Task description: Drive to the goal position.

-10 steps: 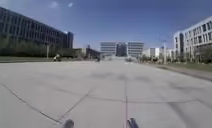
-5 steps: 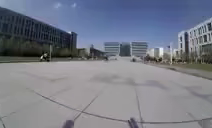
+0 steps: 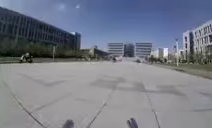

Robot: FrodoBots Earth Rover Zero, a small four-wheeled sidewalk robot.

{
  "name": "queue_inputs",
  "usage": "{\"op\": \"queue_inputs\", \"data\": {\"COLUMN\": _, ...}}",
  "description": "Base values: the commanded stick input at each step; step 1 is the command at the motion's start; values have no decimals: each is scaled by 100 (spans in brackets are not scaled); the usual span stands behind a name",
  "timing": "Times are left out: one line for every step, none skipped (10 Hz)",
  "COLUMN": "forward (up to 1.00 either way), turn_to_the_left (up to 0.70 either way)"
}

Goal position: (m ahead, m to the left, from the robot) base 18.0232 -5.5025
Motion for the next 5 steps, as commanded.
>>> {"op": "queue_inputs", "data": {"forward": 100, "turn_to_the_left": 0}}
{"op": "queue_inputs", "data": {"forward": 100, "turn_to_the_left": 0}}
{"op": "queue_inputs", "data": {"forward": 100, "turn_to_the_left": 0}}
{"op": "queue_inputs", "data": {"forward": 100, "turn_to_the_left": -6}}
{"op": "queue_inputs", "data": {"forward": 100, "turn_to_the_left": -24}}
